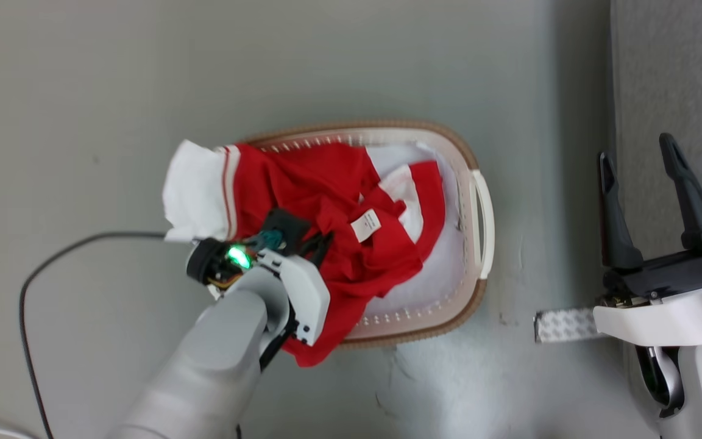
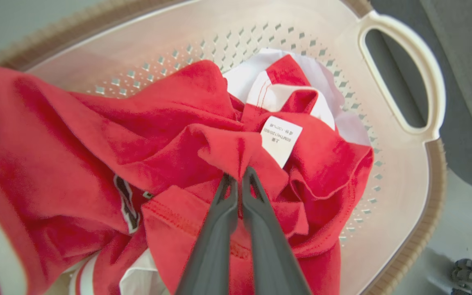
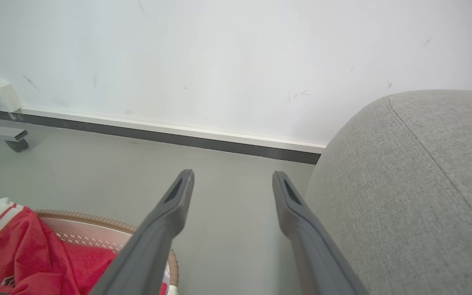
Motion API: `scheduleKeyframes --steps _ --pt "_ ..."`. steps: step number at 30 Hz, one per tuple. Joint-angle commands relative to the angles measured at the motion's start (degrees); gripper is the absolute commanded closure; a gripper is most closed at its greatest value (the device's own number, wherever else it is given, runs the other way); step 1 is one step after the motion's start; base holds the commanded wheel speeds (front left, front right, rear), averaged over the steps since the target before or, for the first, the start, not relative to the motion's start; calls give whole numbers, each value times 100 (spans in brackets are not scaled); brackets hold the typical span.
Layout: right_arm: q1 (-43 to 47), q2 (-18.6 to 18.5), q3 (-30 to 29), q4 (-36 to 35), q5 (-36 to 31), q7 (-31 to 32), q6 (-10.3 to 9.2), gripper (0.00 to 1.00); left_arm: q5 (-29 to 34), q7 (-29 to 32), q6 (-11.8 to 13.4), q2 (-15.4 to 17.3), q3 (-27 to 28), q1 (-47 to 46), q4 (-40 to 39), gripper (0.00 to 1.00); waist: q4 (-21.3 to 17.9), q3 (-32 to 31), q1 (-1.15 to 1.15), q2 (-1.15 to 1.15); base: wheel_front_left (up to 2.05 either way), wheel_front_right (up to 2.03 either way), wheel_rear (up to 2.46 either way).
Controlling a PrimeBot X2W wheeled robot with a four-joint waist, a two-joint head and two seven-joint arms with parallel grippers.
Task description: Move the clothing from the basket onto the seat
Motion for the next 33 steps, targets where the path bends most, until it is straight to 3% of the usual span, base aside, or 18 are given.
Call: scheduleKeyframes --steps 1,14,23,33 --pt "49 -4 0 85 46 4 -12 0 -180 -146 3 31 52 157 -53 100 145 -367 0 0 0 0 0" --pt "945 103 -121 688 251 4 -12 0 -1003 -542 166 65 382 1172 -1009 100 759 -2570 0 0 0 0 0" --pt "1726 235 -57 1008 274 4 -12 0 -1106 -490 379 450 576 1849 -2258 100 900 -3750 0 0 0 0 0" --pt "2345 272 32 1131 305 4 -12 0 -1148 184 942 1037 641 2391 -4113 100 752 -4634 0 0 0 0 0"
